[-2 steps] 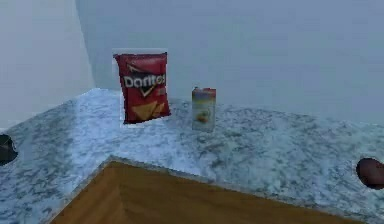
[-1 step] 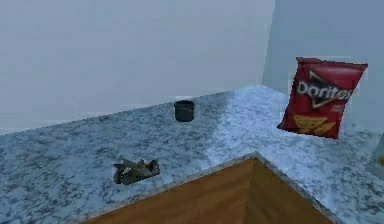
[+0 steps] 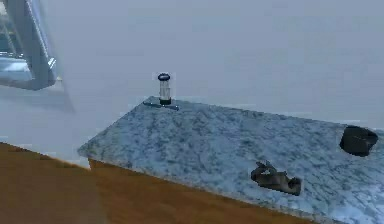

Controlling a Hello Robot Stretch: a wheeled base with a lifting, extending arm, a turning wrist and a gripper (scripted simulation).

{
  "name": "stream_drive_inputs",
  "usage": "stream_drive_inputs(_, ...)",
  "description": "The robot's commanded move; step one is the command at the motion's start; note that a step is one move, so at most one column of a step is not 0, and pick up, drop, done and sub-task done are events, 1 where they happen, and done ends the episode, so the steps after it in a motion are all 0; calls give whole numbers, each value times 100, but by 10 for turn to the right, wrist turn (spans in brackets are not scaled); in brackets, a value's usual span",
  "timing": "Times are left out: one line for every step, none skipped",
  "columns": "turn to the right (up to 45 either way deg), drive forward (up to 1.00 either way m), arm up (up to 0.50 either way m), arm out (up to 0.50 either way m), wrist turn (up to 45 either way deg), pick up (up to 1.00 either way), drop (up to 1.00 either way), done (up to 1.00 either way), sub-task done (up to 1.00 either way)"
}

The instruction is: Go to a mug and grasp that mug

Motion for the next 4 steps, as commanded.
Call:
stream_drive_inputs(-420, 0, 0, 0, 0, 0, 0, 0, 0)
stream_drive_inputs(450, 0, 0, 0, 0, 0, 0, 0, 0)
stream_drive_inputs(450, 0, 0, 0, 0, 0, 0, 0, 0)
stream_drive_inputs(120, 0, 0, 0, 0, 0, 0, 0, 0)
